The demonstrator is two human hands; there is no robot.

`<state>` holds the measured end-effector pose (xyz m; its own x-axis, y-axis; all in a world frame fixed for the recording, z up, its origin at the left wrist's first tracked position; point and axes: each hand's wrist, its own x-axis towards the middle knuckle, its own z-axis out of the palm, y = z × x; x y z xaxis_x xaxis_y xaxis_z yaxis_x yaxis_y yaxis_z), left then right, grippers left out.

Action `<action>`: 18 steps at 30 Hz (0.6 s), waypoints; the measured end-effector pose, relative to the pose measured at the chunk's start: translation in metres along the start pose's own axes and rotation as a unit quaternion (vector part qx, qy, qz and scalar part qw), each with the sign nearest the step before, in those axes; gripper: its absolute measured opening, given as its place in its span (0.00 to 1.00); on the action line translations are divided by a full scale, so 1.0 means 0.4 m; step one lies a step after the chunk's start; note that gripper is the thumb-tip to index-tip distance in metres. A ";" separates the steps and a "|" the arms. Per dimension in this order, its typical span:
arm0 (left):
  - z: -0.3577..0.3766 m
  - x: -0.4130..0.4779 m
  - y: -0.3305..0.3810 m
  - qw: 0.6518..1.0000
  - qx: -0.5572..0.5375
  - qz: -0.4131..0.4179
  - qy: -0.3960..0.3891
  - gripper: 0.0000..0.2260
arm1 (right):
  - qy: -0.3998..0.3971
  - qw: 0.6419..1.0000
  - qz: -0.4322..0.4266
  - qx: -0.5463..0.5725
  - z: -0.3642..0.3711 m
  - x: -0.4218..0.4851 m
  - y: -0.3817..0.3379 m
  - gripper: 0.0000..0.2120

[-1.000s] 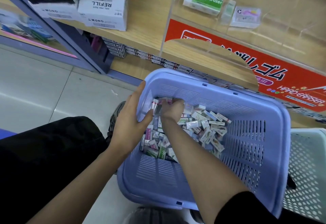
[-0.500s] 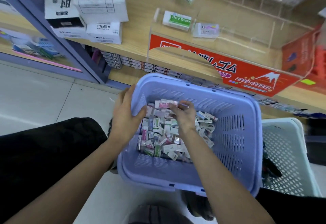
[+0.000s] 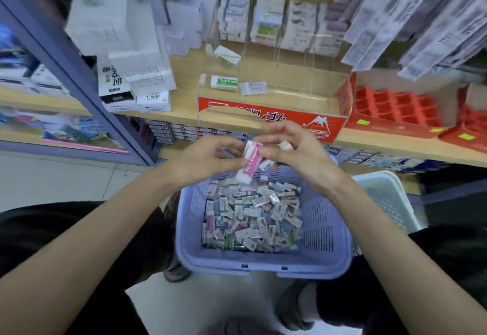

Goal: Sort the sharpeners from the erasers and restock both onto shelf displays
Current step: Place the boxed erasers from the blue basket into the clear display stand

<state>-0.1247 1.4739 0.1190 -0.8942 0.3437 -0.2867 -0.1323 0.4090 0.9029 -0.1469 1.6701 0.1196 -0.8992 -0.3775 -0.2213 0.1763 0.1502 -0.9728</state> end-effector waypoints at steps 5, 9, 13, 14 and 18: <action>-0.014 -0.009 0.048 0.966 -0.231 -0.052 0.099 0.06 | 0.091 0.995 -0.027 0.017 -0.039 -0.032 -0.046 0.13; -0.012 0.002 0.073 0.918 -0.367 -0.061 0.141 0.05 | 0.138 0.989 -0.045 -0.016 -0.016 -0.041 -0.064 0.07; 0.002 0.006 0.072 0.907 -0.397 -0.061 0.127 0.08 | 0.121 0.963 -0.108 -0.214 0.033 -0.028 -0.068 0.20; 0.004 0.007 0.071 0.905 -0.404 -0.057 0.117 0.10 | 0.120 0.948 -0.120 -0.268 0.041 -0.021 -0.062 0.23; 0.004 0.021 0.070 0.898 -0.423 -0.057 0.109 0.14 | 0.164 0.935 -0.146 -0.280 0.053 0.009 -0.050 0.18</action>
<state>-0.1354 1.4896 0.1414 -0.9046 0.1286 -0.4064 -0.4229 -0.3897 0.8181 -0.1452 1.6463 0.1369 -0.9671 -0.1896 0.1698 -0.2495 0.5740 -0.7799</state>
